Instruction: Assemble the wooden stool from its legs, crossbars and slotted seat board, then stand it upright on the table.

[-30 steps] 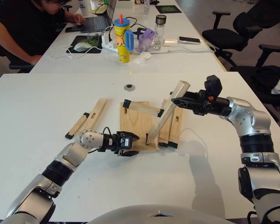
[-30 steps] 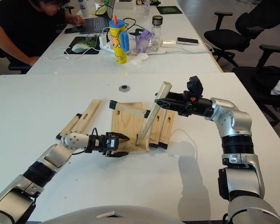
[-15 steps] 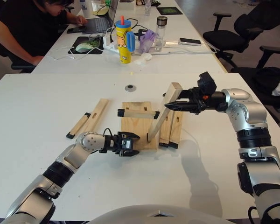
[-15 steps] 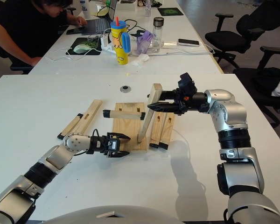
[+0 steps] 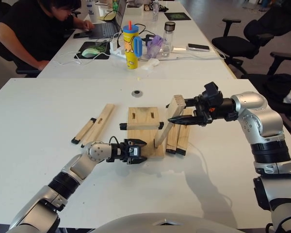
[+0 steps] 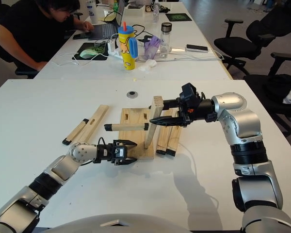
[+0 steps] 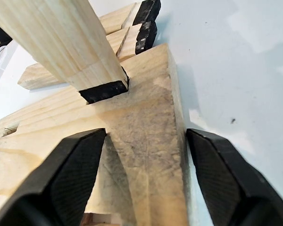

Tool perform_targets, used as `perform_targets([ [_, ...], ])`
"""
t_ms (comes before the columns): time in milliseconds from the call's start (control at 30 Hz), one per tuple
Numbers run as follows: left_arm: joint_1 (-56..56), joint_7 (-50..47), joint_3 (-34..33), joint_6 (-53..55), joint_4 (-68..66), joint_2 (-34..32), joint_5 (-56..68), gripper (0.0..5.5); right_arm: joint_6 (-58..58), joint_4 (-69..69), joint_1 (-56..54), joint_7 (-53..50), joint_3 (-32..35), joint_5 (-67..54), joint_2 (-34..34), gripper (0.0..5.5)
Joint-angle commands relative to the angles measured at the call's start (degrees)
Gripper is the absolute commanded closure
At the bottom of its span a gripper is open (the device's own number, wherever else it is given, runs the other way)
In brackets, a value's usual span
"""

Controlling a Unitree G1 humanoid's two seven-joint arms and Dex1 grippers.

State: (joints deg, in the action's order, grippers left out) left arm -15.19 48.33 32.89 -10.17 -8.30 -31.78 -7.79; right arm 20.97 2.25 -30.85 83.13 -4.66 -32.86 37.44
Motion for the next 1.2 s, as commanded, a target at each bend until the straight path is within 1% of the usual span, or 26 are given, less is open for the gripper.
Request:
perform_targets([
  [33, 6.35, 2.17, 6.0, 5.36, -6.31, -0.28, -6.47, 2.34, 1.27, 1.12, 2.68, -0.82, -1.81, 3.08, 1.43, 3.44],
  [167, 6.31, 1.96, 6.24, 4.87, -7.35, -0.2, -6.84, 2.34, 1.17, 2.97, 0.78, -1.29, -1.42, 2.69, 1.05, 3.44],
  [333, 6.28, 2.39, 6.08, 5.37, -6.83, -0.26, -6.45, 2.34, -0.84, 7.19, 2.05, -1.67, -0.98, 3.95, 1.44, 3.44],
  [533, 6.66, 2.3, 5.91, 5.86, -6.32, -0.23, -6.13, 2.34, 2.63, 11.73, -2.56, -0.67, 0.04, 1.05, 0.15, 3.44],
  [667, 6.21, 2.12, 6.02, 5.72, -7.01, 0.15, -6.39, 2.34, -0.37, 13.36, -5.99, 2.96, -3.17, 4.29, 0.44, 3.44],
  [833, 6.07, 2.21, 6.18, 6.1, -6.87, 0.53, -6.46, 2.34, -0.23, 9.38, -9.02, 6.48, -6.19, 5.48, 0.87, 3.44],
  [1000, 6.56, 1.65, 6.07, 6.82, -6.51, 1.15, -6.24, 2.34, -2.61, 11.61, -6.73, 7.13, -7.5, 9.12, 2.0, 3.44],
  [1100, 6.98, 1.1, 6.11, 7.24, -6.37, 1.68, -6.25, 2.34, -2.85, 14.07, -2.54, 5.48, -6.66, 9.27, 1.9, 3.44],
  [1200, 7.41, 0.62, 5.64, 7.83, -6.35, 2.08, -5.65, 2.34, -3.56, 13.56, 2.06, 3.67, -6.81, 10.26, 1.63, 3.44],
])
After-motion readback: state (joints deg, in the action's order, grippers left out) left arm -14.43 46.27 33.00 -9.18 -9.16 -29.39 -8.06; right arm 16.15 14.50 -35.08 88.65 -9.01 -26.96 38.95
